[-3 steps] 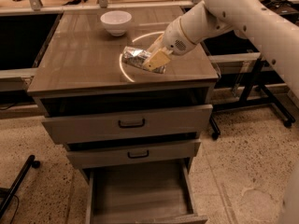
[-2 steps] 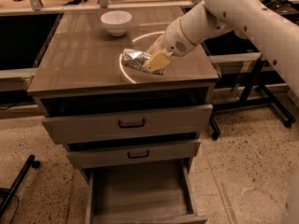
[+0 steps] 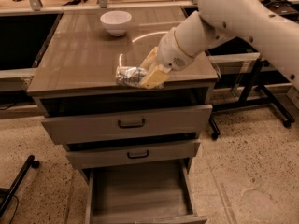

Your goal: Place redbull can into bottom drawer

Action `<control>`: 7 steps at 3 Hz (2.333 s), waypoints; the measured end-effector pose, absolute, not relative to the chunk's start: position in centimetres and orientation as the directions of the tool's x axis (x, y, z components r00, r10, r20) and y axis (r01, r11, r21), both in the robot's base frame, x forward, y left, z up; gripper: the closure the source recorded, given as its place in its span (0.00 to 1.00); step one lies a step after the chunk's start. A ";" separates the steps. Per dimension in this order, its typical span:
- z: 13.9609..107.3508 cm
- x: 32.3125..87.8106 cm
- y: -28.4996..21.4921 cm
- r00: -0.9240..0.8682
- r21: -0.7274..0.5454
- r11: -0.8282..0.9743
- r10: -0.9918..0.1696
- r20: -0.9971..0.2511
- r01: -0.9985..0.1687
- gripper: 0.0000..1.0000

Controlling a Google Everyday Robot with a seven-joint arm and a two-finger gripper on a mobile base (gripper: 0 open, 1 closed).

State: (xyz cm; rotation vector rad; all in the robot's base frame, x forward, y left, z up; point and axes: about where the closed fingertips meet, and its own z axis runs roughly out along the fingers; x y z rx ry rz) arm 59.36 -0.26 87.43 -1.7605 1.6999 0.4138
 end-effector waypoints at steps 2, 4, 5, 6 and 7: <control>81.8 54.0 0.4 0.142 -0.194 -0.018 -0.749 -0.647 -0.981 1.00; 77.5 52.2 0.2 0.071 -0.123 0.022 -0.711 -0.700 -0.992 1.00; 76.6 52.1 0.1 0.052 -0.111 0.037 -0.712 -0.700 -0.993 1.00; 72.2 51.0 -0.5 0.051 -0.093 0.022 -0.704 -0.709 -0.995 1.00; 67.2 49.7 -0.5 0.077 -0.079 -0.029 -0.696 -0.714 -0.996 1.00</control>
Offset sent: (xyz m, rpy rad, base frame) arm -0.0842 0.0033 -0.0924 0.0523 0.0712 0.0992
